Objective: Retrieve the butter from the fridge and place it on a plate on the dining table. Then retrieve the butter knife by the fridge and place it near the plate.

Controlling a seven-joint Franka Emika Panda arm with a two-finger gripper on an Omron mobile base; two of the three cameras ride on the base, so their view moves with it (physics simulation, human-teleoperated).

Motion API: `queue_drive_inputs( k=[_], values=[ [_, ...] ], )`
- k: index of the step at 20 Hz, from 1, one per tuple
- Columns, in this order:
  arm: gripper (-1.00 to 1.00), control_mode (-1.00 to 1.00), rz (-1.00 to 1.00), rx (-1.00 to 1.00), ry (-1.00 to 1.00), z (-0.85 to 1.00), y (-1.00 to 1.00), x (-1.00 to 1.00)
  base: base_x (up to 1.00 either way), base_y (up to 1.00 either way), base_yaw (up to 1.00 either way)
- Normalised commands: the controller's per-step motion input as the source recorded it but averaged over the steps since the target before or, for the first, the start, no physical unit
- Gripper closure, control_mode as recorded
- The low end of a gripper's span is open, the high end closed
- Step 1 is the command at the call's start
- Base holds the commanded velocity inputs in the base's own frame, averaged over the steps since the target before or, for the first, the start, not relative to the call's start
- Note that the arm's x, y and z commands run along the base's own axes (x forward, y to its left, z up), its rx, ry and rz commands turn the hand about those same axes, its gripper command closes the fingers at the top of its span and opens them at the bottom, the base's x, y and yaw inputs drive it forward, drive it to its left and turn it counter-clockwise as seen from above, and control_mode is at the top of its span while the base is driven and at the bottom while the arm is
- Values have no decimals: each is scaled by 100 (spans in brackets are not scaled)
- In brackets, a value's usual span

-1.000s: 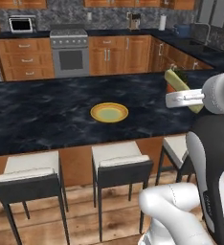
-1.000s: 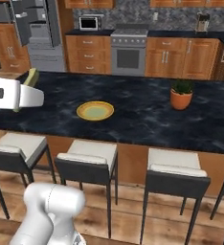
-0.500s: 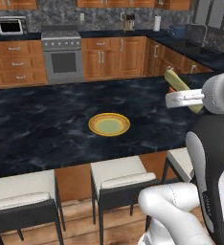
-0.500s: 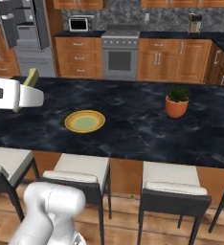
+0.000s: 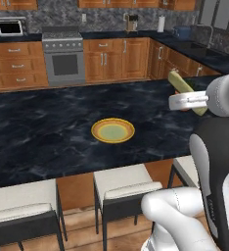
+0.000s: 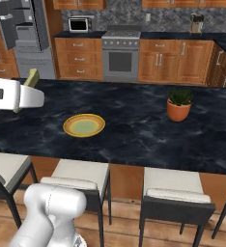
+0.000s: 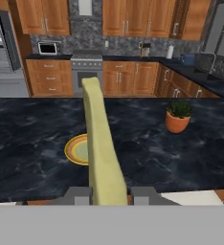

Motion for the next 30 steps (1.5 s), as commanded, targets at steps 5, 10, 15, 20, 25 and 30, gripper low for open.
queue_drive_inputs(
  k=[5,10,15,20,25,30],
  values=[
    [100,100,0,0,0,0,0,0,0,0,0],
    [100,-100,0,0,0,0,0,0,0,0,0],
    [100,-100,0,0,1,0,0,14,0,0,0],
    [100,-100,0,0,18,-22,-2,41,0,0,0],
    [100,-100,0,1,15,-39,0,64,0,0,0],
    [100,-100,0,1,13,-29,0,79,0,0,0]
  ],
)
